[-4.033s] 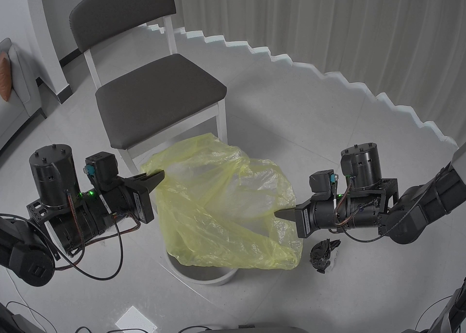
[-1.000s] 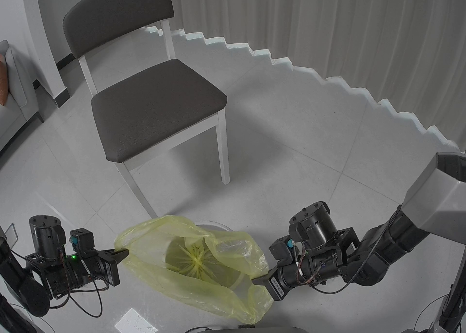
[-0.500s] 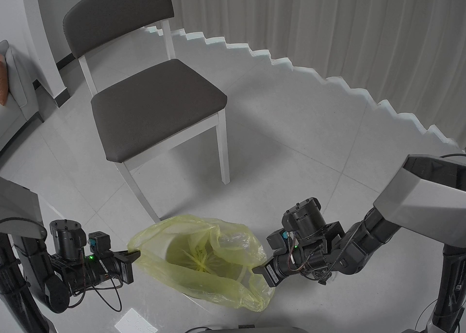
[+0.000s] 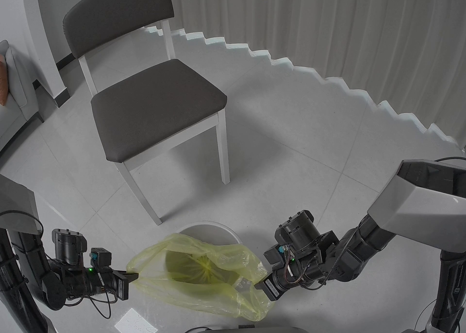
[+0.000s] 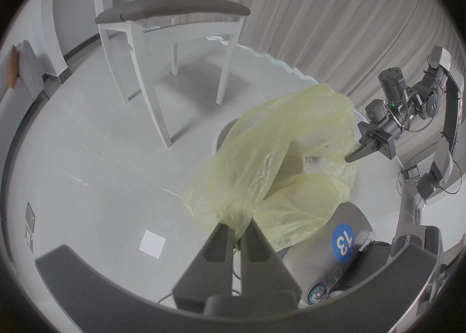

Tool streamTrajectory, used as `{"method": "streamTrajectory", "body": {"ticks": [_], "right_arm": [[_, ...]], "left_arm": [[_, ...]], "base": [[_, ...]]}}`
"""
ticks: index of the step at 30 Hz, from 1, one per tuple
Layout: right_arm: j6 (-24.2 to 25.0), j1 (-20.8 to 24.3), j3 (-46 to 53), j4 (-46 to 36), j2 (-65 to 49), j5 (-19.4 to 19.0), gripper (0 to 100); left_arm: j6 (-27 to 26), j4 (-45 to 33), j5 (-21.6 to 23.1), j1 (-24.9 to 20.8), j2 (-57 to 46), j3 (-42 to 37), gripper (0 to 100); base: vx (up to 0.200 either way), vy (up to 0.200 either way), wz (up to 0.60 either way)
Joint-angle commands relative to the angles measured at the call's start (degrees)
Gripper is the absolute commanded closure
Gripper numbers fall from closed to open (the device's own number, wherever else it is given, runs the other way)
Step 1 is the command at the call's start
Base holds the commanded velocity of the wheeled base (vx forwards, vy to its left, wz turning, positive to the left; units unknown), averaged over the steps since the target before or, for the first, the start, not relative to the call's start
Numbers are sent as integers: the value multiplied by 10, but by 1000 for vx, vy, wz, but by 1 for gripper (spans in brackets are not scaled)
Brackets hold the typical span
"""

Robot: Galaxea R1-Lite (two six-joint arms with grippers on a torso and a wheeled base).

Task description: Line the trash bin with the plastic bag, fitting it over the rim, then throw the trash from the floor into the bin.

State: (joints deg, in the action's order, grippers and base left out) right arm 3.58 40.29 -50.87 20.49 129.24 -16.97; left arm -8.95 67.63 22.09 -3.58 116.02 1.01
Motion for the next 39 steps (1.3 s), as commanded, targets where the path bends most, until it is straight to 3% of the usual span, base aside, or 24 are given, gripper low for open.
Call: {"method": "streamTrajectory", "body": {"ticks": [1, 9, 21, 31, 32, 39], "right_arm": [[-1, 1, -13, -1, 10, 4, 100], [-2, -10, -42, -2, 48, 5, 100], [-3, -44, -78, -5, 58, 6, 100], [-18, -51, -58, -9, 28, 6, 100], [-27, -52, -56, -16, 29, 9, 0], [-38, -53, -34, -19, -16, 30, 0]], "left_arm": [[-5, 41, 1, 11, 45, -10, 100], [-6, 224, -10, 3, 211, -10, 100], [5, 224, -13, -2, 245, 6, 100], [49, 224, -13, -18, 228, 14, 100], [49, 224, -13, -18, 223, 14, 100], [78, 224, -13, -25, 178, 14, 100]], "base": [[0, 0, 0], [0, 0, 0], [0, 0, 0], [0, 0, 0], [0, 0, 0], [0, 0, 0]]}}
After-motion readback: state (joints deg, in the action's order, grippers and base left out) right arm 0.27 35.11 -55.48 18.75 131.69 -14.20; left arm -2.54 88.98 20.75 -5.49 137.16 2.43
